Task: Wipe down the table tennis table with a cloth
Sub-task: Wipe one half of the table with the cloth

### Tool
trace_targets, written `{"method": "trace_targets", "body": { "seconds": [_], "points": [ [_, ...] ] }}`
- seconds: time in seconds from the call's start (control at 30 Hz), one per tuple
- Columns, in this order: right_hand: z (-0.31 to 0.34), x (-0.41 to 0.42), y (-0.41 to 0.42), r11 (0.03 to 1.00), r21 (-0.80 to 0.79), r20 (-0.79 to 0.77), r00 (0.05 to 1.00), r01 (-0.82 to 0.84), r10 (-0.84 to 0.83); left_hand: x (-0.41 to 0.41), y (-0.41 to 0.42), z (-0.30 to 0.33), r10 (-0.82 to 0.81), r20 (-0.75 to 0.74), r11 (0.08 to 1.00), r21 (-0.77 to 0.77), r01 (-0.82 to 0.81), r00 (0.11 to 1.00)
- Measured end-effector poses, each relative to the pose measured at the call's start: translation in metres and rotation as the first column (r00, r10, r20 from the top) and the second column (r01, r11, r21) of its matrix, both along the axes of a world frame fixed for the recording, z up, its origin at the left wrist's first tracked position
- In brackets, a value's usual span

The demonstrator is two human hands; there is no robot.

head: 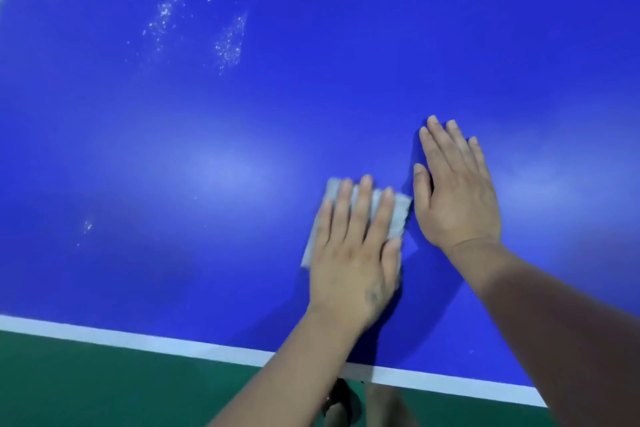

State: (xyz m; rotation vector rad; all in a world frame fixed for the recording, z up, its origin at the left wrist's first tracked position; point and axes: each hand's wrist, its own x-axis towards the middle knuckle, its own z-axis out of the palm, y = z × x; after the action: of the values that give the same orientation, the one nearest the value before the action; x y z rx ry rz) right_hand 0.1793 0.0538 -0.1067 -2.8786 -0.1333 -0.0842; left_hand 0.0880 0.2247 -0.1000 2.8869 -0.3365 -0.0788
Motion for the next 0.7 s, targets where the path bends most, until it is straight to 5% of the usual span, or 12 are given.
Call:
{"method": "trace_targets", "body": {
  "seconds": [0.13, 0.3, 0.5, 0.7],
  "points": [
    [-0.001, -0.001, 0.0, 1.0, 0.021, 0.014, 1.0, 0.005, -0.005, 0.067, 0.012, -0.008, 0.005, 0.037, 1.0, -0.018, -0.005, 0.999],
    [-0.002, -0.002, 0.001, 1.0, 0.026, 0.013, 1.0, 0.006, -0.006, 0.1, 0.096, -0.014, 0.279, 0.018, 0.96, 0.031, -0.28, 0.96],
    [-0.003, -0.003, 0.0, 1.0, 0.021, 0.008, 1.0, 0.007, -0.007, -0.001, 0.178, -0.004, 0.451, -0.041, 0.89, 0.095, -0.446, 0.891],
    [-0.001, -0.004, 0.001, 0.999, 0.032, 0.0, 1.0, 0.007, -0.007, -0.101, 0.124, 0.004, 0.316, -0.114, 0.946, 0.112, -0.304, 0.942]
  ]
}}
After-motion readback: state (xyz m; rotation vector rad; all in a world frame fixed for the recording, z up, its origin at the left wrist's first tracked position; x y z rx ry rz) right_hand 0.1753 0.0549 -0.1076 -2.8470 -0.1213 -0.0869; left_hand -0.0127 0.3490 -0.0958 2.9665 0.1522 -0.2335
